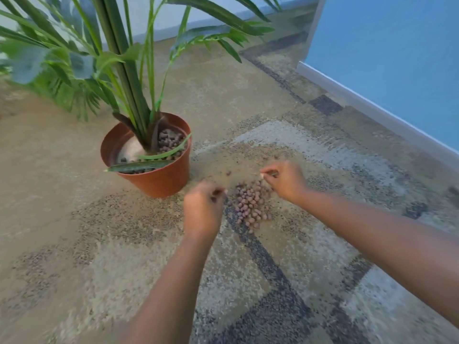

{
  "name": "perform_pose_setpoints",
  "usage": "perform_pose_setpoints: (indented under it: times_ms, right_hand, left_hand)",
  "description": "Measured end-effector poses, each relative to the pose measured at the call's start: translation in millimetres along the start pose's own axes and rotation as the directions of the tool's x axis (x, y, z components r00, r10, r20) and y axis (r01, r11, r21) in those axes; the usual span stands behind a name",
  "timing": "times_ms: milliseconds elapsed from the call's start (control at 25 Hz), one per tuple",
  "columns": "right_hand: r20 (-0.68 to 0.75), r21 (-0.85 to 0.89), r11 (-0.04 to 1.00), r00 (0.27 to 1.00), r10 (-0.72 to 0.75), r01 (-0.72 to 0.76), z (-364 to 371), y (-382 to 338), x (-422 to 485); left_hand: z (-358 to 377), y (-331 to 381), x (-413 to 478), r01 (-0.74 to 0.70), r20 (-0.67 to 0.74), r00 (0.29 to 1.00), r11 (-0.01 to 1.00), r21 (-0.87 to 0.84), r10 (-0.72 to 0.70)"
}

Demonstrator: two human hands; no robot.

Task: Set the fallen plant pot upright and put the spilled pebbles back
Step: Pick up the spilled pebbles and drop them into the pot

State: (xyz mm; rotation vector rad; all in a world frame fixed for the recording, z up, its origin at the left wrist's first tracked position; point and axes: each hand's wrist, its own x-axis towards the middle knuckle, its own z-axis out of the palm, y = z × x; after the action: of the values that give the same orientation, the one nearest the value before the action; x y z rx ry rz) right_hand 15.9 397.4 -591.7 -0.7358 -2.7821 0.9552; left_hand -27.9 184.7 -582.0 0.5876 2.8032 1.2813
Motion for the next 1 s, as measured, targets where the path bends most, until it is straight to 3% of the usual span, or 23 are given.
perform_pose_setpoints:
  times_ms: [120, 240, 320, 600, 760, 880, 1000]
  right_hand:
    - [0.269, -0.168, 0.98, 0.961, -0.062, 0.11, 0.0, 26.4, -26.0]
    - [0.439, -0.34, 0.871, 0.879, -0.186, 0.354, 18.9, 26.3, -40.7]
    - [0.487, -0.373, 0.827, 0.847, -0.211, 0.421, 31.6, 21.1, -40.7]
    - [0.46, -0.425, 0.713, 0.812, -0.36, 0.557, 42.0, 7.5, -34.0]
    - [0.437, -0.398, 0.65, 0.757, -0.486, 0.647, 29.9, 20.2, -39.0]
    - [0.447, -0.414, 0.675, 0.782, -0.435, 0.611, 22.6, 31.6, -39.1]
    - [0.38, -0.385, 0.777, 0.852, -0.359, 0.499, 15.6, 40.1, -35.6]
  left_hand:
    - [43.2, -7.9, -37.1, -0.02, 0.28, 0.96, 0.993, 0.12, -0.015]
    - [60.8, -10.0, -54.4, -0.142, 0.38, 0.924, 0.968, 0.206, 0.055]
    - [63.1, -9.9, -53.7, -0.229, 0.399, 0.908, 0.947, 0.227, 0.125]
    - [56.2, -18.3, -56.4, -0.276, 0.423, 0.888, 0.944, 0.18, 0.179]
    - [48.9, -26.1, -68.5, -0.248, 0.367, 0.916, 0.946, 0.207, 0.16]
    - [43.6, -28.1, -75.0, -0.206, 0.309, 0.941, 0.956, 0.209, 0.136]
    - [42.3, -23.1, -77.7, -0.145, 0.27, 0.958, 0.973, 0.181, 0.092]
